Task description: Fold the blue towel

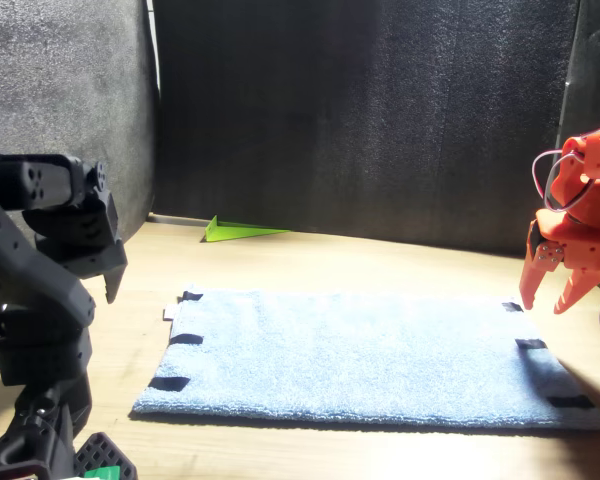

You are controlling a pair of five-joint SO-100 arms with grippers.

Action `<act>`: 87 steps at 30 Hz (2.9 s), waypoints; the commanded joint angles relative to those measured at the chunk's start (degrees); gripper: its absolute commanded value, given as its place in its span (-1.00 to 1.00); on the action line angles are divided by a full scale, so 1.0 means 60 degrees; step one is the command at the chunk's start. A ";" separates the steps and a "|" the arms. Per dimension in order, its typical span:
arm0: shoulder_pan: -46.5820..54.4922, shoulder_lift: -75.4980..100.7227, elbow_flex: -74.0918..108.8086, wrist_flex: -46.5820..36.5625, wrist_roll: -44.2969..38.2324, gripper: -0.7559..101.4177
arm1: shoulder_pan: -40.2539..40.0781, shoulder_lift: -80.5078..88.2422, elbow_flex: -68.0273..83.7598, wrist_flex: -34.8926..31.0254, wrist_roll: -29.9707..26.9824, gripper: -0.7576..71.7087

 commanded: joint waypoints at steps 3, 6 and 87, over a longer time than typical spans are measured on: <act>0.0176 0.0278 0.0073 -0.0029 0.0044 -0.75 | 0.0015 0.0322 0.0938 -0.1421 -0.0088 -0.49; 0.0176 0.0088 -0.0029 -0.0029 0.0044 -0.75 | 0.0015 0.0073 0.0938 -0.1421 -0.0103 -0.48; 0.0220 0.0586 0.0278 0.0015 0.0029 -0.68 | 0.3809 -0.2505 -0.6431 0.5713 0.0308 -0.98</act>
